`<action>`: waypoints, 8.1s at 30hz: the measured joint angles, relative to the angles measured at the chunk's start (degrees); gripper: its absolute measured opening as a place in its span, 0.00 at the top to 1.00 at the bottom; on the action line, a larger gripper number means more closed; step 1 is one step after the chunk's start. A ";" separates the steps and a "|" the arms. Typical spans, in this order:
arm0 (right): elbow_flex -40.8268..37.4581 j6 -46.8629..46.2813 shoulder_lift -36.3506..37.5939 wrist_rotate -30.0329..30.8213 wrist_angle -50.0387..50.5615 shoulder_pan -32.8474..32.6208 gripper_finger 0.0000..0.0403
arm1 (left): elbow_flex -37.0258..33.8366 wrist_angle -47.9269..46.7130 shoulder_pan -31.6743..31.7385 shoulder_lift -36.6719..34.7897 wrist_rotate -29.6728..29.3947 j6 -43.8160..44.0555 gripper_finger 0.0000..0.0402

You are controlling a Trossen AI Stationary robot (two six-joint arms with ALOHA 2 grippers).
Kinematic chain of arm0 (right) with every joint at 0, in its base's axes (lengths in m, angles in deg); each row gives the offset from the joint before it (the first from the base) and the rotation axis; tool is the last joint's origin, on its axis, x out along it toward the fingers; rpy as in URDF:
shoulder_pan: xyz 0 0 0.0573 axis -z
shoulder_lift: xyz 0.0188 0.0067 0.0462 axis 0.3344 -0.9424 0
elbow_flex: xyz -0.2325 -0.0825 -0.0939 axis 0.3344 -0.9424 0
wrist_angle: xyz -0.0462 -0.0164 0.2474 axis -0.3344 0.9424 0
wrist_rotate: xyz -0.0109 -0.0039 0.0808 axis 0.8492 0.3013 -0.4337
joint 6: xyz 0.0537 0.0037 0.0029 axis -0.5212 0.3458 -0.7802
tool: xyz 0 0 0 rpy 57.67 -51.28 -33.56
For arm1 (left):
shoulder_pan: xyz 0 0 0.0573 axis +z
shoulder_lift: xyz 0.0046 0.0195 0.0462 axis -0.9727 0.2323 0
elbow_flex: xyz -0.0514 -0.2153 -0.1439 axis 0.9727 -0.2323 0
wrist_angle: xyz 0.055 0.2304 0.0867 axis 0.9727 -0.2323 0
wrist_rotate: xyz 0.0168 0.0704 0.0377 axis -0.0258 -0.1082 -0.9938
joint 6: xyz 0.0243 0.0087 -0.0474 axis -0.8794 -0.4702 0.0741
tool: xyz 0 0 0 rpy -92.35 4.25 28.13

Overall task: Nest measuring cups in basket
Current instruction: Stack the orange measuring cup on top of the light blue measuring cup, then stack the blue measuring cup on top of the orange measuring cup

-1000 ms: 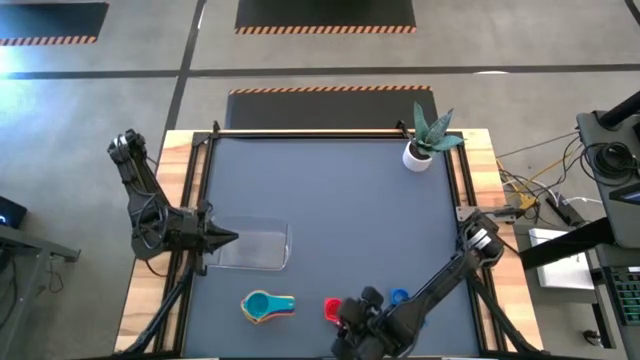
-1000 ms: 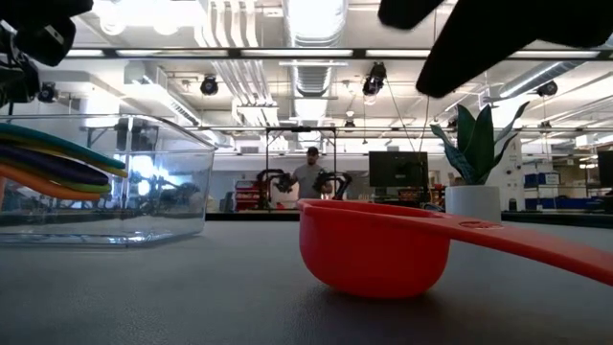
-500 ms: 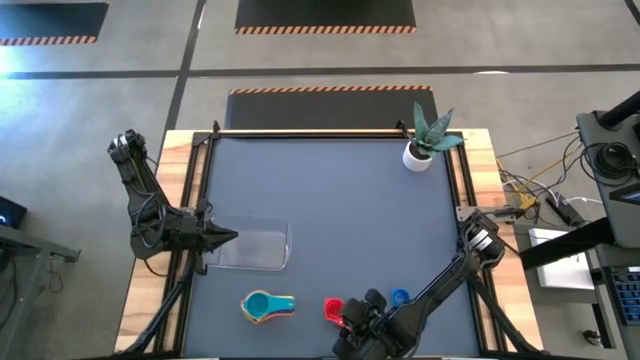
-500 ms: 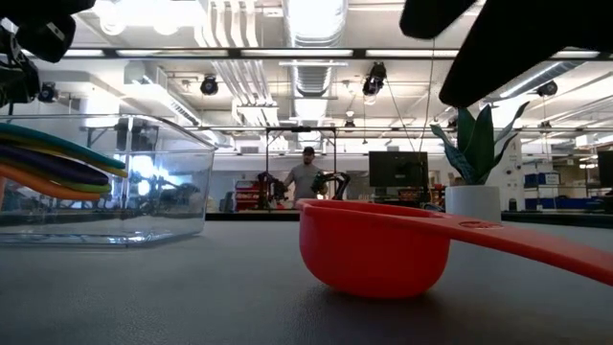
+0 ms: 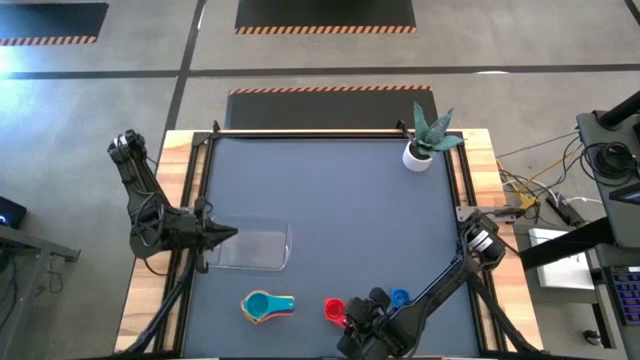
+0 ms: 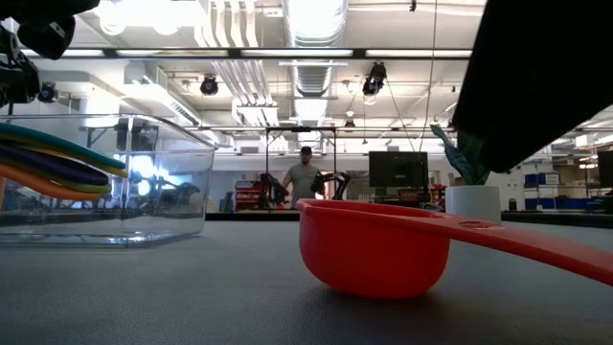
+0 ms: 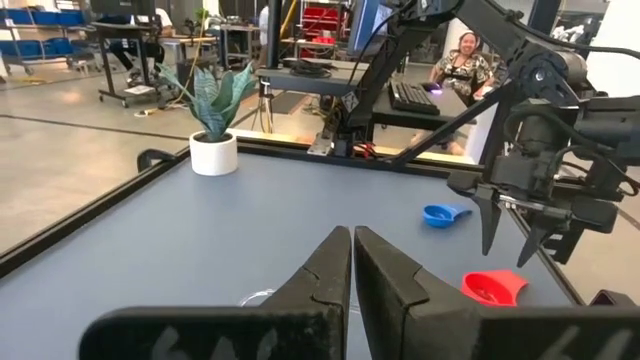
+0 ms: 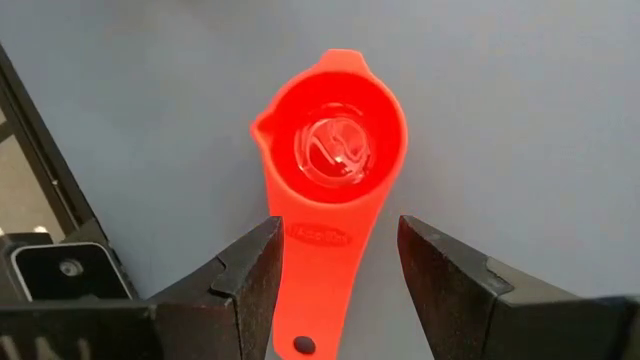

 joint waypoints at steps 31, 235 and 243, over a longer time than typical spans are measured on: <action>-0.16 4.94 0.01 -2.42 -6.69 -0.36 0.17 | 0.04 0.04 0.00 0.00 0.04 0.66 1.00; 25.02 -15.79 -0.20 -0.05 43.91 -11.35 0.64 | 0.15 0.92 -0.02 10.11 0.68 11.41 1.00; 11.04 -18.02 3.06 -10.93 35.84 -10.49 0.64 | -0.59 0.90 -0.04 15.73 0.87 15.79 1.00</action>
